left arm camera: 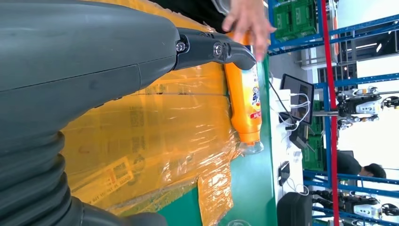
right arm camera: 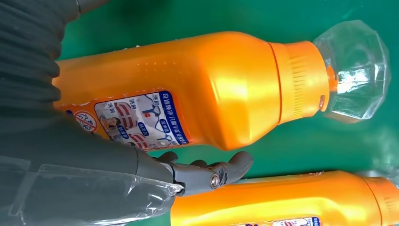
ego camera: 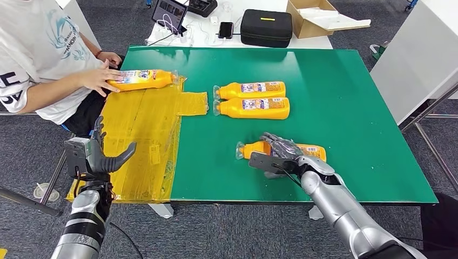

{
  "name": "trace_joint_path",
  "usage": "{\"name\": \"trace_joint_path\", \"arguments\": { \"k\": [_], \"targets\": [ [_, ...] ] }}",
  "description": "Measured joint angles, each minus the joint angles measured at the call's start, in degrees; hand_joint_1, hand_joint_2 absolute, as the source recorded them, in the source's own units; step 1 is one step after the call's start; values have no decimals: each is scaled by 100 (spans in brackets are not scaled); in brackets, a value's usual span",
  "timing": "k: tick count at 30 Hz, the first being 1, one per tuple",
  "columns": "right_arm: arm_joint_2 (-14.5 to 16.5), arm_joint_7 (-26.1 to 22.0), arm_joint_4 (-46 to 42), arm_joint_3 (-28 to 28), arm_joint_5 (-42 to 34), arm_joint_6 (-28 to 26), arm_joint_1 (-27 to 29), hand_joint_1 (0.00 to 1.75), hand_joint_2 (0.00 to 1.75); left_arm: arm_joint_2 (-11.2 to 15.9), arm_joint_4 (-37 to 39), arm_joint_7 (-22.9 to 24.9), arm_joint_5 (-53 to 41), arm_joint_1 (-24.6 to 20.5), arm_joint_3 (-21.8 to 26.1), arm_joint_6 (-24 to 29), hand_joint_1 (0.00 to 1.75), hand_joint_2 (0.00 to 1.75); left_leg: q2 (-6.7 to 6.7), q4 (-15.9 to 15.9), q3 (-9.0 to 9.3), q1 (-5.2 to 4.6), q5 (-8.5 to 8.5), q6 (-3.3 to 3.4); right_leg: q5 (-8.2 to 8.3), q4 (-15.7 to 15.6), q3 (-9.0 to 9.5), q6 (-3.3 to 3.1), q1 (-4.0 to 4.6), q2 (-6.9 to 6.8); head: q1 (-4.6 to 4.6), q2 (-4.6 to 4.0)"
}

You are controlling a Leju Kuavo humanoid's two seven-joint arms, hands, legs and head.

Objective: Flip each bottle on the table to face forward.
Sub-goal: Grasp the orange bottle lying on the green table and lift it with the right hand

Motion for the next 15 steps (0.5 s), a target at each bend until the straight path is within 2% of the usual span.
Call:
{"name": "trace_joint_path", "arguments": {
  "k": [6,15],
  "targets": [
    [-104,55,-171,64,14,-31,80,0,175,-7,4,0,0,1,0,-1,0,175,0,0,0,0,0,0,0,0,-1,0,1,-1,-1,-1],
    [-475,508,-985,25,316,-409,663,0,175,-7,22,2,-73,51,3,-12,0,175,-1,0,-10,0,-3,0,-1,0,-8,0,0,-1,-1,0]
  ]
}}
